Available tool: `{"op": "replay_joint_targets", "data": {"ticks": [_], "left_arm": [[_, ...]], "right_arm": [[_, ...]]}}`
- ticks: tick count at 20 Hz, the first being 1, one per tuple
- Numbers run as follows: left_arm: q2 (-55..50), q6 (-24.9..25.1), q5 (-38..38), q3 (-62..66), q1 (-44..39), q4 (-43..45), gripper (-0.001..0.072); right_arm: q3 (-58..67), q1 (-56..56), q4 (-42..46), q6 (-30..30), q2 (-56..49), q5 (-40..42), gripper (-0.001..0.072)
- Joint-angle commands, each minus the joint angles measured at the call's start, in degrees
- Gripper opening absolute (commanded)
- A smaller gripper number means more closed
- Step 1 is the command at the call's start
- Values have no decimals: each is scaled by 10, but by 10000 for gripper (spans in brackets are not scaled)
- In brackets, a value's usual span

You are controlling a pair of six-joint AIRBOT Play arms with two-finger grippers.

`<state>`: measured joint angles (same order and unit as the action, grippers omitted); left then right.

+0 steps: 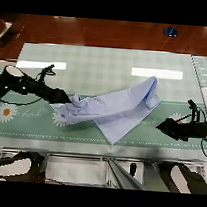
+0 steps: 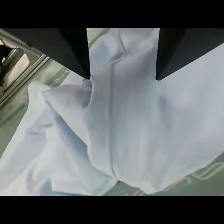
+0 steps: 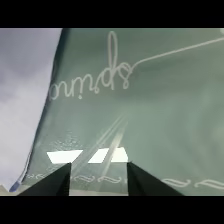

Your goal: Fold the shirts.

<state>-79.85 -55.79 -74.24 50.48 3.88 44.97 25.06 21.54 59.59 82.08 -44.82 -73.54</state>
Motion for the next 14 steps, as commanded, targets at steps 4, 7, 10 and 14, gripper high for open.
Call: {"op": "replay_joint_targets", "data": {"ticks": [4, 7, 10, 14], "left_arm": [[-23, 7, 82, 4, -85, 61, 23], [-23, 7, 82, 10, -84, 61, 21], [-23, 6, 79, 12, -84, 60, 21], [-23, -11, 78, 12, -84, 60, 22]], "right_arm": [[-39, -4, -82, -6, 4, 5, 403], [-47, -96, -88, 39, -5, 32, 403], [-47, -222, -98, 93, -54, 91, 403], [-28, -331, -143, 100, -150, 161, 403]]}}
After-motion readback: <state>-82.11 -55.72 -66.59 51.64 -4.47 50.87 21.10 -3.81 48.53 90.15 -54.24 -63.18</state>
